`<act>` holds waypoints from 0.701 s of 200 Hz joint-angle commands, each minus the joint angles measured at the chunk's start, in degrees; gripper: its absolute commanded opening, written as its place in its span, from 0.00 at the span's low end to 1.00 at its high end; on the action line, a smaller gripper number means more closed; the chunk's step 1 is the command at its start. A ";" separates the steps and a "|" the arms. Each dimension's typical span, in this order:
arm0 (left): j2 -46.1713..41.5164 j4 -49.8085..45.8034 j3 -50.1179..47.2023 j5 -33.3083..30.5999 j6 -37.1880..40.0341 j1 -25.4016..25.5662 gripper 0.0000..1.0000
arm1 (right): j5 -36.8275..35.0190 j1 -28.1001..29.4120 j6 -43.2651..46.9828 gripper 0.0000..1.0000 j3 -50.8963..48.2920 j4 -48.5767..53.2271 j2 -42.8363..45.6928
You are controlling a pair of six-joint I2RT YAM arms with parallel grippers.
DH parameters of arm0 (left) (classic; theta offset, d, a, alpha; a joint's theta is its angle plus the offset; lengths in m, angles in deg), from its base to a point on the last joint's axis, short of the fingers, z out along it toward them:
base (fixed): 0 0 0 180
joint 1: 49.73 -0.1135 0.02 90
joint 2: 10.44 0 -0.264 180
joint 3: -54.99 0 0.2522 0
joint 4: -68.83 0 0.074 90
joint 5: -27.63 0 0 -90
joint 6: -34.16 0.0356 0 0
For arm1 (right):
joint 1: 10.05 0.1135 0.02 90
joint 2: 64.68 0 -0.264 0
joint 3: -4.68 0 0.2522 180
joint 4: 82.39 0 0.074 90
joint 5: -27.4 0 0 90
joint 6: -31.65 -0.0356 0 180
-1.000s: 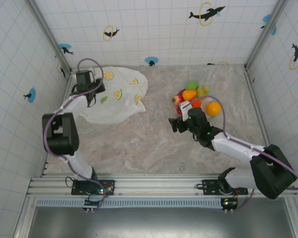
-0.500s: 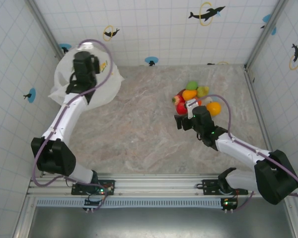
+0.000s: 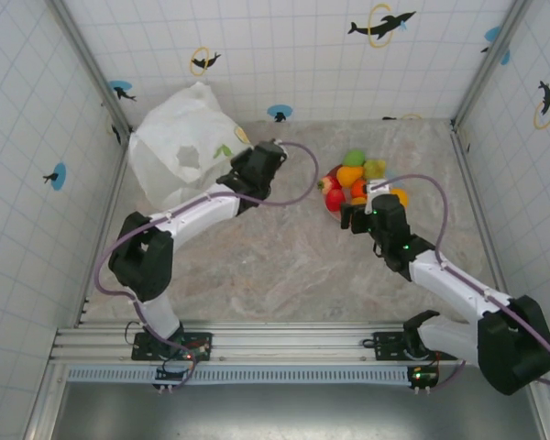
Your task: Place the fruits into the plastic bag
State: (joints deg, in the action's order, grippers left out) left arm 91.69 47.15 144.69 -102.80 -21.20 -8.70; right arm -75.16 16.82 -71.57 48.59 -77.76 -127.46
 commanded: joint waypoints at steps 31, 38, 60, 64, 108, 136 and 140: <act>3.29 -8.32 -0.39 14.88 -6.77 4.88 0.20 | -4.14 -2.00 -3.64 0.98 -3.19 -1.05 3.74; 2.51 -8.28 -0.76 17.01 -8.05 5.25 0.25 | -4.24 -2.03 -3.54 0.98 -3.16 -0.98 3.71; -2.22 -6.96 -2.92 24.26 -12.49 5.98 0.40 | -5.41 -2.20 -3.14 0.98 -2.84 -0.72 3.66; -3.48 -6.37 -3.76 25.81 -13.54 5.98 0.43 | -5.56 -2.28 -3.05 0.98 -2.82 -0.72 3.73; -20.82 3.93 -14.79 45.20 -24.13 5.98 0.75 | -4.60 -2.95 -1.85 0.98 -2.11 -1.97 3.98; -29.88 9.42 -21.35 56.98 -32.21 5.98 0.87 | 6.77 -2.18 -1.75 0.98 -2.66 -6.91 1.39; -30.87 10.04 -22.19 58.19 -33.42 5.98 0.88 | 8.16 -1.70 -2.00 0.97 -2.64 -7.68 0.54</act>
State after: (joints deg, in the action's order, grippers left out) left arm 65.72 50.42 127.09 -58.67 -44.63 -2.86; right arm -75.79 13.98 -73.62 46.41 -79.02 -124.71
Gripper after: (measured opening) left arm 0.855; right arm 0.981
